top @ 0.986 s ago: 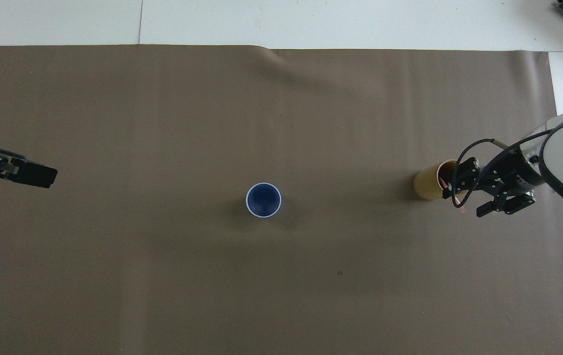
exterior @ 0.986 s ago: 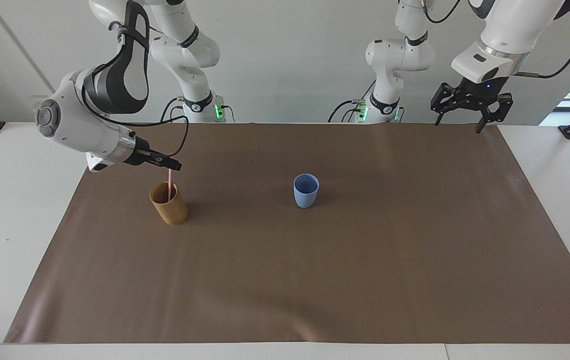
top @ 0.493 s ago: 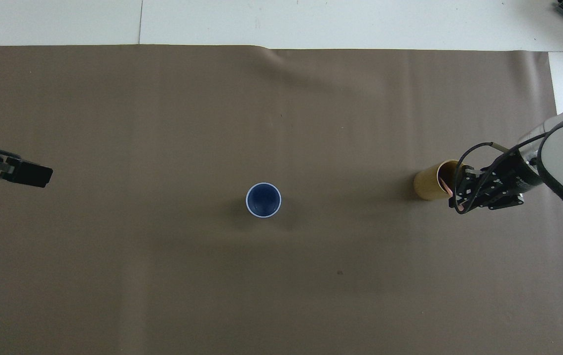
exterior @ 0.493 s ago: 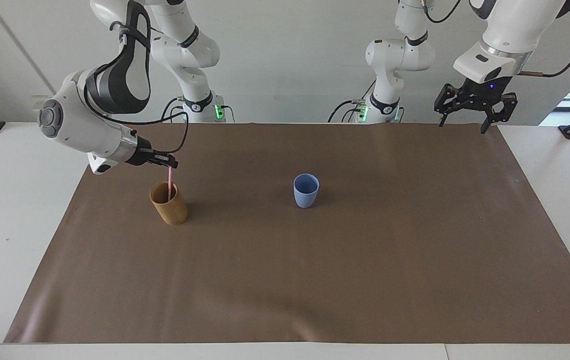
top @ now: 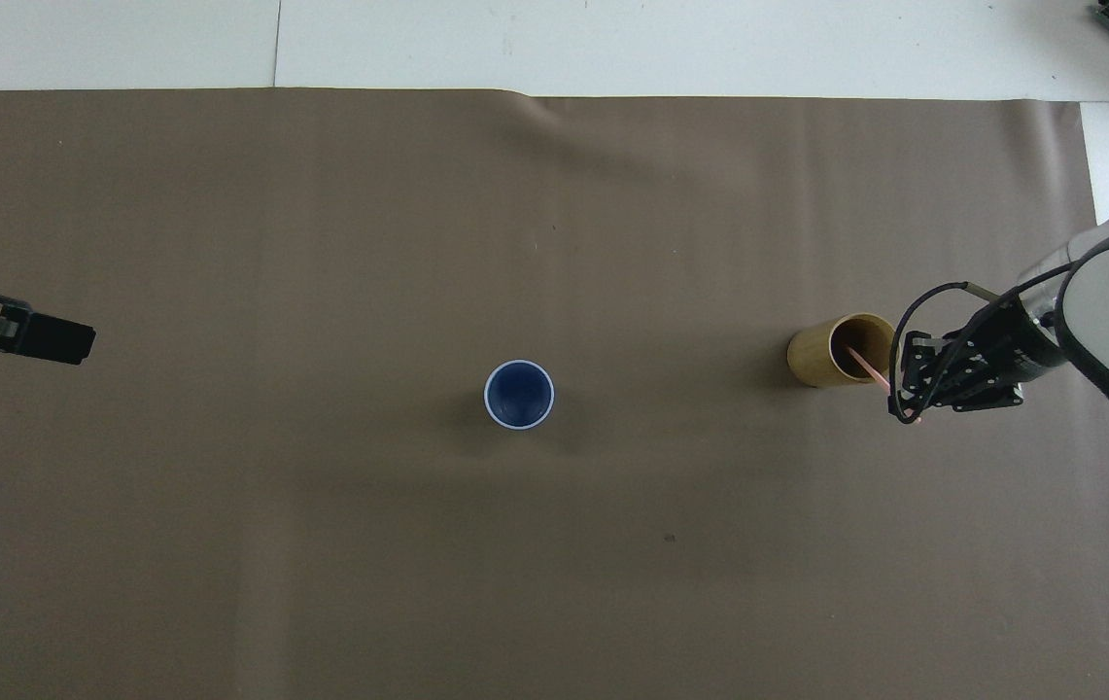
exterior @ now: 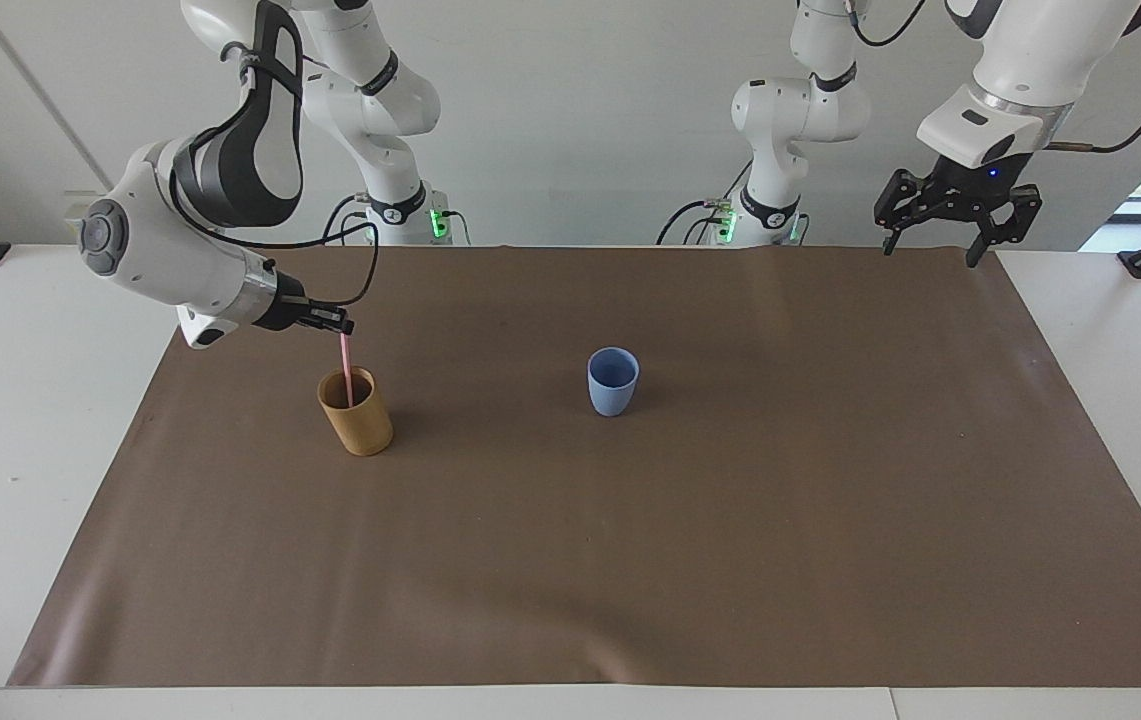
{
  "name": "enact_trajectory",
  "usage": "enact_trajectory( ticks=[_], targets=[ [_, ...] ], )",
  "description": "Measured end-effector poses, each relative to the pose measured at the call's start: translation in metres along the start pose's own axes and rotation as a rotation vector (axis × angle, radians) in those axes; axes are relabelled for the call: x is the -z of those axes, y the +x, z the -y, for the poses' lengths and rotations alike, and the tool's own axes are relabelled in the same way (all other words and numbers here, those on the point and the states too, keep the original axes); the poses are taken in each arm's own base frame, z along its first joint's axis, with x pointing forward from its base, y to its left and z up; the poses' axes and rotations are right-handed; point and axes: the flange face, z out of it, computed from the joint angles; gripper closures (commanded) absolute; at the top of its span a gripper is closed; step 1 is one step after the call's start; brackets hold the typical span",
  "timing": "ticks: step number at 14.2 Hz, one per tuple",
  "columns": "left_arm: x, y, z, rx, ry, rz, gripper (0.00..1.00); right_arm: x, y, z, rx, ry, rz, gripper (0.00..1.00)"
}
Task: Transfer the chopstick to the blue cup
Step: 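Grasp the pink chopstick in the tan cup with the right gripper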
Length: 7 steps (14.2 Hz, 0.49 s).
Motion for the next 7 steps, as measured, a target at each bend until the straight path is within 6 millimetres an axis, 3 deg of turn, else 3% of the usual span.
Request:
enact_trajectory(
  ticks=[7],
  targets=[
    [-0.001,0.002,-0.002,0.023,-0.002,-0.001,0.0,0.025,-0.004,-0.002,-0.029,0.01,-0.024,1.0]
  ],
)
